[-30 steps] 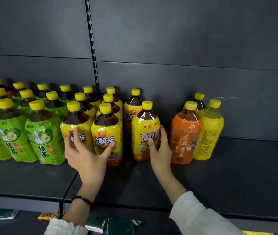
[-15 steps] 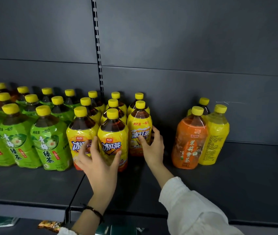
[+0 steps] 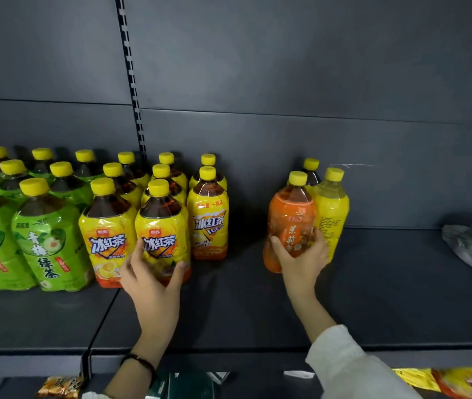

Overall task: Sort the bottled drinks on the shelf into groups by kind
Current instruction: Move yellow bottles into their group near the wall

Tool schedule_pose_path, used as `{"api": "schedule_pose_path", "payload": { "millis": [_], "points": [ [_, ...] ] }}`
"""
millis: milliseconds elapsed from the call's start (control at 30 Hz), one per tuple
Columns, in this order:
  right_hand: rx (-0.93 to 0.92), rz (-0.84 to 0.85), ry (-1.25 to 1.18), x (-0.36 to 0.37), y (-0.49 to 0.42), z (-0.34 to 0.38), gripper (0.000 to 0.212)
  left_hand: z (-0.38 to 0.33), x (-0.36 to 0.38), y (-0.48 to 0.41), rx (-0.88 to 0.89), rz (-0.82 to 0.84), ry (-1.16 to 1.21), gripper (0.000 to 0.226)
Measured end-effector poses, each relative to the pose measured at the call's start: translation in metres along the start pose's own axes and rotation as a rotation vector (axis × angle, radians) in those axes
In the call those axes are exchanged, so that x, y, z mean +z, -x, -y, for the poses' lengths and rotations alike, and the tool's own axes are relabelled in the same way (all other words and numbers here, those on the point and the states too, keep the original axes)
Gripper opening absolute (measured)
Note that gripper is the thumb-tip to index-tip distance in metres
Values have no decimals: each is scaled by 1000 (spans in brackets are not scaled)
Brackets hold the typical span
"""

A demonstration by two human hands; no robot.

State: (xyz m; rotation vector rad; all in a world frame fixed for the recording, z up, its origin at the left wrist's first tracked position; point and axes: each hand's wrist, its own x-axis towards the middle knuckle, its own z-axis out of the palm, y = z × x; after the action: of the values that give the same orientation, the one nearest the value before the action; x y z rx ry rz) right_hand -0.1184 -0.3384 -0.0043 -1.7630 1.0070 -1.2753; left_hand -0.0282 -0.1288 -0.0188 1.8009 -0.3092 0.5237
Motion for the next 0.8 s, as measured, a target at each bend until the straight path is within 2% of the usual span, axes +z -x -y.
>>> {"api": "schedule_pose_path", "payload": {
  "millis": [100, 233, 300, 367, 433, 500, 600, 700, 767, 800],
  "points": [
    [8, 18, 59, 5, -3, -2, 108, -1, 1, 1, 1, -8, 4, 85],
    [21, 6, 41, 4, -8, -2, 102, -4, 0, 5, -22, -16, 20, 78],
    [-1, 36, 29, 0, -7, -5, 102, -8, 0, 15, -13, -14, 50, 67],
    [-25, 76, 12, -7, -2, -6, 101, -14, 4, 25, 29, 68, 104, 49],
    [-49, 150, -18, -15, 5, -8, 100, -22, 10, 29, 25, 248, 213, 39],
    [-76, 249, -61, -20, 13, -9, 101, -35, 17, 23, -61, 461, 358, 47],
    [-85, 359, -123, -20, 32, -4, 102, -50, 26, 12, -106, 672, 431, 82],
    [-56, 563, -181, -22, 53, 5, 97, -61, 26, 9, -121, 739, 477, 102],
    [-28, 797, -311, -26, 53, 5, 83, -64, 17, 9, -98, 703, 433, 99],
    [-13, 834, -359, -29, 47, 1, 69, -64, 10, 8, -85, 673, 404, 95]
  ]
}}
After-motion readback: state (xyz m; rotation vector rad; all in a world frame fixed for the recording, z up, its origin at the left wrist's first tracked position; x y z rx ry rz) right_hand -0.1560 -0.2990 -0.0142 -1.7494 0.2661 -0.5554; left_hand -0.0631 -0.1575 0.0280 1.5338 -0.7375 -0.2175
